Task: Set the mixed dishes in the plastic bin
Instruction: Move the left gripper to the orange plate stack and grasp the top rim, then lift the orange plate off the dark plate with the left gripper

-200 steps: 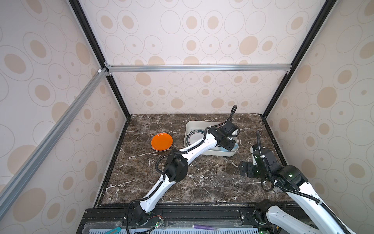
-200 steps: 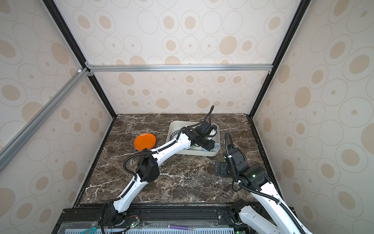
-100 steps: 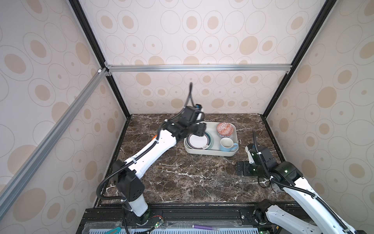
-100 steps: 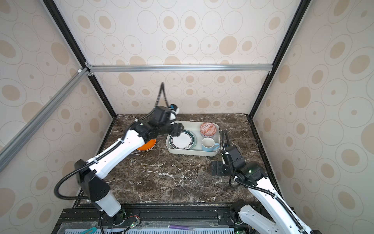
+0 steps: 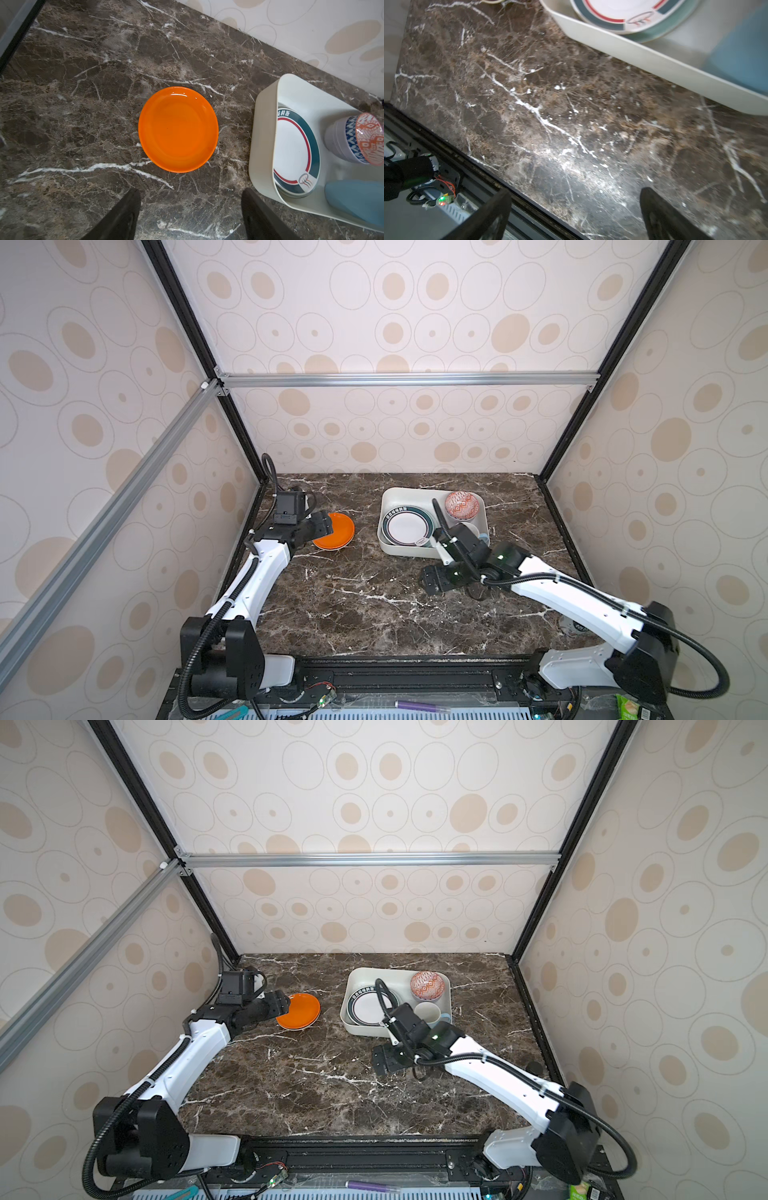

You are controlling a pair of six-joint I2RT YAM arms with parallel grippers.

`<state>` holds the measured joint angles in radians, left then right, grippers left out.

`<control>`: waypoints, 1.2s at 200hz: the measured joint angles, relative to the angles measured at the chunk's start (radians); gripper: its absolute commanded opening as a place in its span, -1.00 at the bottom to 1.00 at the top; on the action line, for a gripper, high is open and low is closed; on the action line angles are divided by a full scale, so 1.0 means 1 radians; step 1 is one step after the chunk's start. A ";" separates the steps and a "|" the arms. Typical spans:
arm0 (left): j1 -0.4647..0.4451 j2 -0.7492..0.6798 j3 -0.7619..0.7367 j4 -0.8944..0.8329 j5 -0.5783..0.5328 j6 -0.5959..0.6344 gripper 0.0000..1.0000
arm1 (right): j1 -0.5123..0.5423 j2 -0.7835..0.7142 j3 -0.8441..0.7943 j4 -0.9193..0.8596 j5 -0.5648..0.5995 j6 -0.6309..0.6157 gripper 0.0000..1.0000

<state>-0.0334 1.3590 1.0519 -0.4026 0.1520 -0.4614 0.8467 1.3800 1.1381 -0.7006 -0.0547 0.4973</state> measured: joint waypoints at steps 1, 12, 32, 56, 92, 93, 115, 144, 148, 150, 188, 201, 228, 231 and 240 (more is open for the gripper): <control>0.002 0.002 0.000 0.002 0.001 0.000 0.52 | 0.004 0.007 0.003 0.004 -0.002 0.000 1.00; 0.029 0.029 -0.003 0.023 0.017 -0.008 0.51 | 0.029 0.050 0.018 0.034 -0.013 0.001 0.99; 0.071 0.109 -0.003 0.071 0.040 -0.026 0.48 | 0.050 0.086 0.021 0.080 -0.035 0.004 0.99; 0.092 0.226 -0.001 0.112 0.053 -0.052 0.43 | 0.050 0.087 0.023 0.120 -0.037 0.003 0.99; 0.095 0.354 0.006 0.150 0.064 -0.089 0.38 | 0.049 0.121 0.056 0.148 -0.040 -0.005 0.99; 0.095 0.355 0.006 0.150 0.064 -0.089 0.38 | 0.049 0.122 0.058 0.148 -0.040 -0.005 0.99; 0.095 0.399 0.025 0.169 0.064 -0.102 0.30 | 0.048 0.156 0.080 0.156 -0.038 -0.013 0.99; 0.095 0.439 0.043 0.199 0.066 -0.110 0.11 | 0.040 0.172 0.085 0.154 -0.035 -0.019 0.99; 0.095 0.445 0.043 0.202 0.067 -0.111 0.10 | 0.038 0.172 0.085 0.154 -0.035 -0.020 0.99; 0.095 0.446 0.043 0.203 0.066 -0.111 0.09 | 0.037 0.172 0.085 0.154 -0.035 -0.020 0.99; 0.095 0.486 0.045 0.210 0.066 -0.112 -0.36 | 0.007 0.172 0.085 0.152 -0.035 -0.026 0.99; 0.095 0.497 0.045 0.215 0.066 -0.117 -0.46 | -0.002 0.172 0.085 0.150 -0.035 -0.027 1.00; 0.097 0.497 0.051 0.229 0.065 -0.119 -0.76 | -0.011 0.167 0.082 0.144 -0.034 -0.030 1.00; 0.097 0.497 0.053 0.230 0.066 -0.120 -0.76 | -0.012 0.166 0.082 0.143 -0.032 -0.030 1.00; 0.097 0.497 0.058 0.230 0.067 -0.117 -0.76 | -0.012 0.164 0.082 0.143 -0.032 -0.031 0.99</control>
<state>0.0639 1.8557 1.1095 -0.1722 0.2188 -0.5785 0.8345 1.5440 1.2198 -0.5575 -0.0864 0.4667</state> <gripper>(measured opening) 0.131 0.997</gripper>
